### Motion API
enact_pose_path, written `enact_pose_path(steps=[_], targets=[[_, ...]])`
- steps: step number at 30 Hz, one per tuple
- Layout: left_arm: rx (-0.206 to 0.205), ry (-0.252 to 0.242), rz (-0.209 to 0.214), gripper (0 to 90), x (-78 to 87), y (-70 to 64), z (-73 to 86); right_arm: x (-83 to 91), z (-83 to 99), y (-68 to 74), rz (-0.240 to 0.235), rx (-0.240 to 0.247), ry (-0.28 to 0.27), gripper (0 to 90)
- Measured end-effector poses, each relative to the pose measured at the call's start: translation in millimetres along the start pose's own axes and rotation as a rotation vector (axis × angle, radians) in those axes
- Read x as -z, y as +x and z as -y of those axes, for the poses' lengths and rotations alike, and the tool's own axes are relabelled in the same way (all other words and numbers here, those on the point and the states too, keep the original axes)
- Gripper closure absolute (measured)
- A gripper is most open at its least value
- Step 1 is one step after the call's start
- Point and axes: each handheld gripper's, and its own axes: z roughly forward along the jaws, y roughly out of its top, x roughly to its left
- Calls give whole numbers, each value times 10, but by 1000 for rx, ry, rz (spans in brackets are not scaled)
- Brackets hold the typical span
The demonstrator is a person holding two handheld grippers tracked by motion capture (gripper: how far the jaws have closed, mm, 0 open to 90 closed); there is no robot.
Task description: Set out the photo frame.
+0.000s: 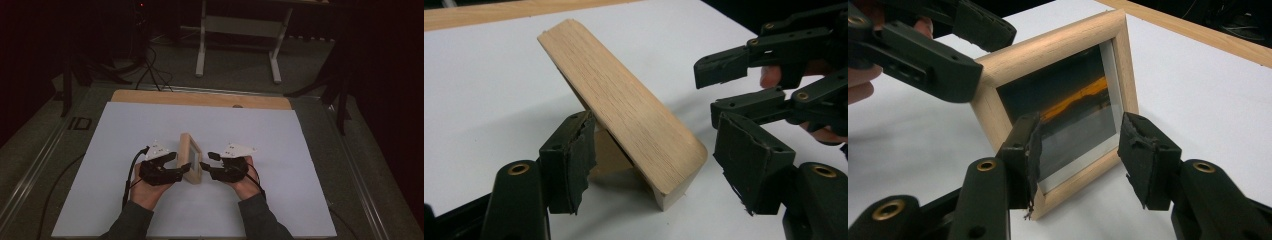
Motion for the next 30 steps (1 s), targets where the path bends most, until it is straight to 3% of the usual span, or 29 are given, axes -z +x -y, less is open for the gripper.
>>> enact_pose_path(steps=[18, 30], targets=[[51, 44, -13, 344, -203, 1, 43, 4, 0, -4, -1, 1, -2, 509], [68, 45, 10, 415, -219, 7, 45, 19, -5, -15, 1, 2, -6, 508]])
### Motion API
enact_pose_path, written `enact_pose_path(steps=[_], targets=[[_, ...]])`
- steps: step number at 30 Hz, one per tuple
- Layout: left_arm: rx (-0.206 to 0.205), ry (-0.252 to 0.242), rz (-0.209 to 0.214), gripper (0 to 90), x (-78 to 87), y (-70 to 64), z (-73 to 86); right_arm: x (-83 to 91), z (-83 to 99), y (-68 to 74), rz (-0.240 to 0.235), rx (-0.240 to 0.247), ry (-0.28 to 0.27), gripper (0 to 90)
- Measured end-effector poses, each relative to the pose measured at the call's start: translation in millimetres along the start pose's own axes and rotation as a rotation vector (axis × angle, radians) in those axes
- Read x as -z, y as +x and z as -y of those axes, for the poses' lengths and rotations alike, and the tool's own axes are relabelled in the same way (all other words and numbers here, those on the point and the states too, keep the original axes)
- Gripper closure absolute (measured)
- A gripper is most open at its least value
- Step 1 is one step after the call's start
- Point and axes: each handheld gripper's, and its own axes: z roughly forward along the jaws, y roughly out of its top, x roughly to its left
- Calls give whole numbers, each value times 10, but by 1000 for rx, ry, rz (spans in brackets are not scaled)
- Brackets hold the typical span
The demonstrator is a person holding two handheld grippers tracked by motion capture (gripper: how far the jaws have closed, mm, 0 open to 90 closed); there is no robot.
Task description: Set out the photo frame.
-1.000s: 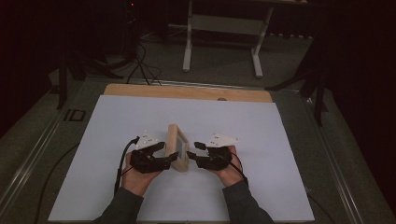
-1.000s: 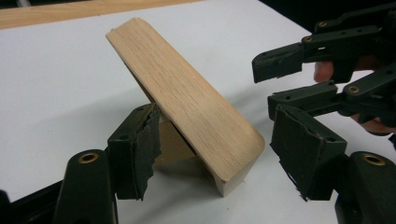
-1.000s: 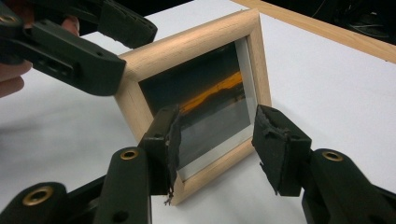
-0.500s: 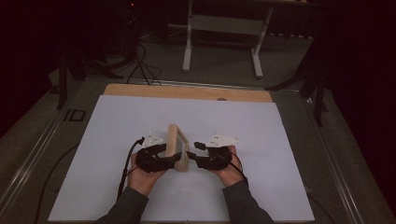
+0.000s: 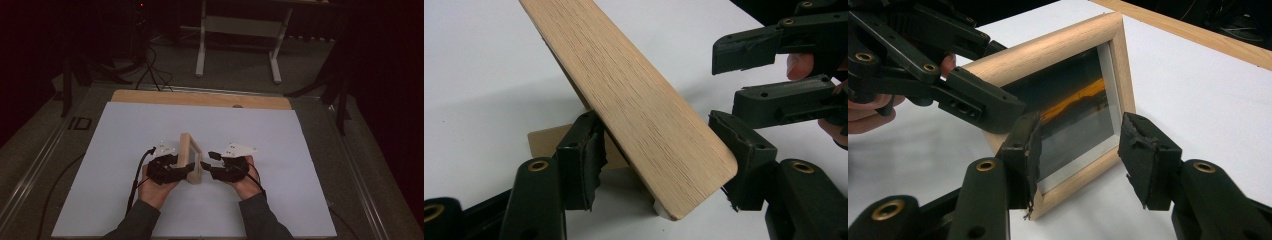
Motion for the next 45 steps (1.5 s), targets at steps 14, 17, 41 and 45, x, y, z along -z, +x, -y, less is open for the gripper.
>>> enact_pose_path(steps=[14, 17, 41, 45], targets=[[-2, 5, 11, 501, 30, 16, -4, 29, -11, -17, 4, -4, -8, 507], [-10, -2, 6, 518, 32, 6, 1, 35, -15, -19, 7, -6, -12, 506], [-97, 9, 21, 605, 35, -106, 10, 206, -82, -110, 46, -26, -66, 505], [-109, 11, 21, 605, 39, -124, 15, 242, -101, -118, 55, -29, -78, 505]])
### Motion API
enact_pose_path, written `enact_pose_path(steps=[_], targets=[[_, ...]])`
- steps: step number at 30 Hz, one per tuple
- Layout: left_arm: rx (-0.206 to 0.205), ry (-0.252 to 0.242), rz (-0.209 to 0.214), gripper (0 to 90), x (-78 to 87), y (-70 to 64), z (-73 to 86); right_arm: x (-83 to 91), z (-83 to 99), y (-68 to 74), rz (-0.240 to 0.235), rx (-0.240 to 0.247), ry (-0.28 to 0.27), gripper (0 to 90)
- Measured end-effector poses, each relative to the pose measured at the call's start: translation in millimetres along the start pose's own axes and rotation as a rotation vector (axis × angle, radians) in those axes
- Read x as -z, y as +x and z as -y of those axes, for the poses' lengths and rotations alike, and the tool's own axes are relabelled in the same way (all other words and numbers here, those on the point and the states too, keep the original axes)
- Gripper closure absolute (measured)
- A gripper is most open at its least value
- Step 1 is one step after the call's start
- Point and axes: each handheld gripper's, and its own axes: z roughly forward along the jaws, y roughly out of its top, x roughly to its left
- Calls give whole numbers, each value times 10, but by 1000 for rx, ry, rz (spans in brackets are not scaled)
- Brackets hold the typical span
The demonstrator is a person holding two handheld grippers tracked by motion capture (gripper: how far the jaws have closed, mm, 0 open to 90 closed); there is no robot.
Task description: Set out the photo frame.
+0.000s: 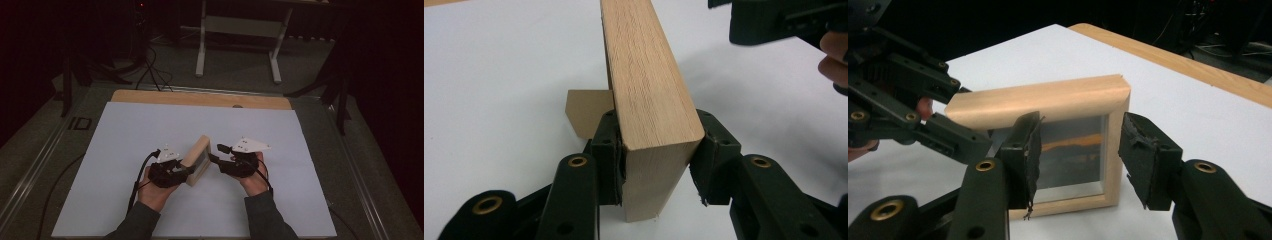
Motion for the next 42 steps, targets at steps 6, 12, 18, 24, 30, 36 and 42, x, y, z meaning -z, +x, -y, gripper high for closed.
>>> enact_pose_path(steps=[6, 12, 18, 24, 30, 36, 42], targets=[[-43, -1, 2, 605, 6, -50, 14, 46, -22, -26, 18, -9, -18, 514], [-85, -2, 4, 603, 0, -109, 24, 80, -43, -36, 32, -11, -30, 530], [-126, 5, 6, 602, -2, -165, 32, 120, -70, -38, 44, -13, -44, 568], [-164, 7, 23, 602, -12, -233, 40, 137, -75, -42, 59, -14, -52, 639], [-199, 9, 44, 603, -21, -293, 48, 148, -74, -42, 70, -4, -57, 753], [-233, 11, 56, 603, -29, -353, 55, 155, -61, -51, 96, 4, -55, 872], [-266, 11, 64, 602, -35, -411, 63, 140, -41, -61, 110, 12, -43, 897]])
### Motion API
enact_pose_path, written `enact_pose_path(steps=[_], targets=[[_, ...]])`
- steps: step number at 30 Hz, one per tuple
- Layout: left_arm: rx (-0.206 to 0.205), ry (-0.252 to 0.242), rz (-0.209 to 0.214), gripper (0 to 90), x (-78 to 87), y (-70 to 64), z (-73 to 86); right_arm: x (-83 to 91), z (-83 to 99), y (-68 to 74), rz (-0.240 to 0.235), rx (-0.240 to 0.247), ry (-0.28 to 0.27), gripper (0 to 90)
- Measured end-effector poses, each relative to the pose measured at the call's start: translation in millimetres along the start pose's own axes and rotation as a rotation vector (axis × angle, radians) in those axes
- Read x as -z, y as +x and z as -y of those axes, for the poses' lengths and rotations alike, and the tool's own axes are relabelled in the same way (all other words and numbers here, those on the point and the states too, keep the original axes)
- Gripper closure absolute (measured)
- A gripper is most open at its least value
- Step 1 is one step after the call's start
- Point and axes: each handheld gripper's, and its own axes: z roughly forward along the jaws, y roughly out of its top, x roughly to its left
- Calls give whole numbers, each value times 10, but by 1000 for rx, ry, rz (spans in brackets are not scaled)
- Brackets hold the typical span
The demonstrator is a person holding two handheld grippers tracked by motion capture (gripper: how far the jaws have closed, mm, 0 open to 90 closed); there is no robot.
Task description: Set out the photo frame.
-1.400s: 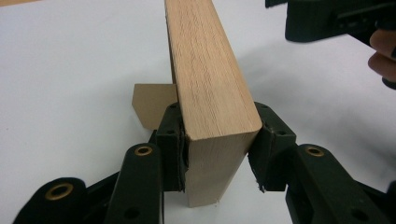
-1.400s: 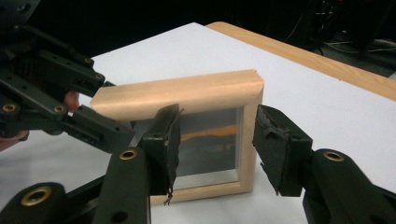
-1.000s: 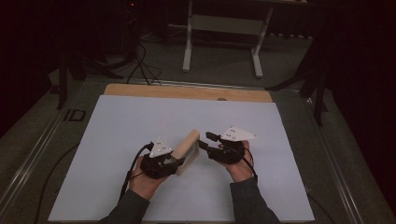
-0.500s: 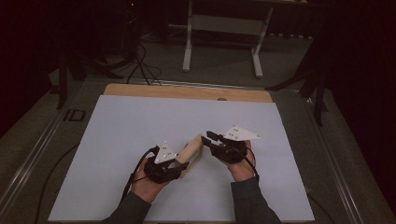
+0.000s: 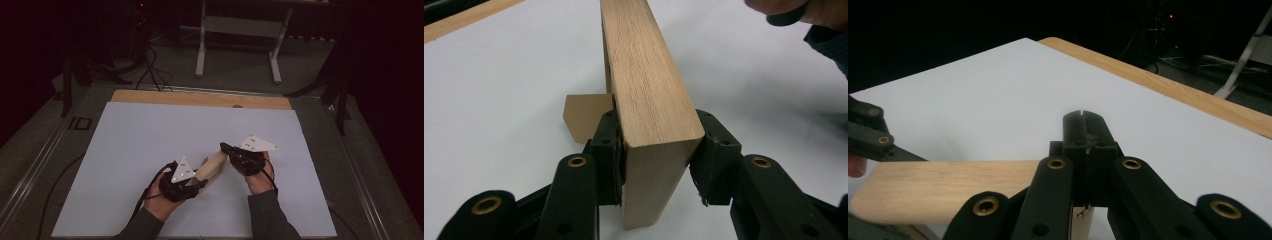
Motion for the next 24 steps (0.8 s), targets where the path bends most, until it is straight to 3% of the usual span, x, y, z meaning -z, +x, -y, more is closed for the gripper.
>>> enact_pose_path(steps=[24], targets=[[-25, 2, 8, 602, -6, -27, -6, -66, 70, -30, 8, -14, 29, 897]])
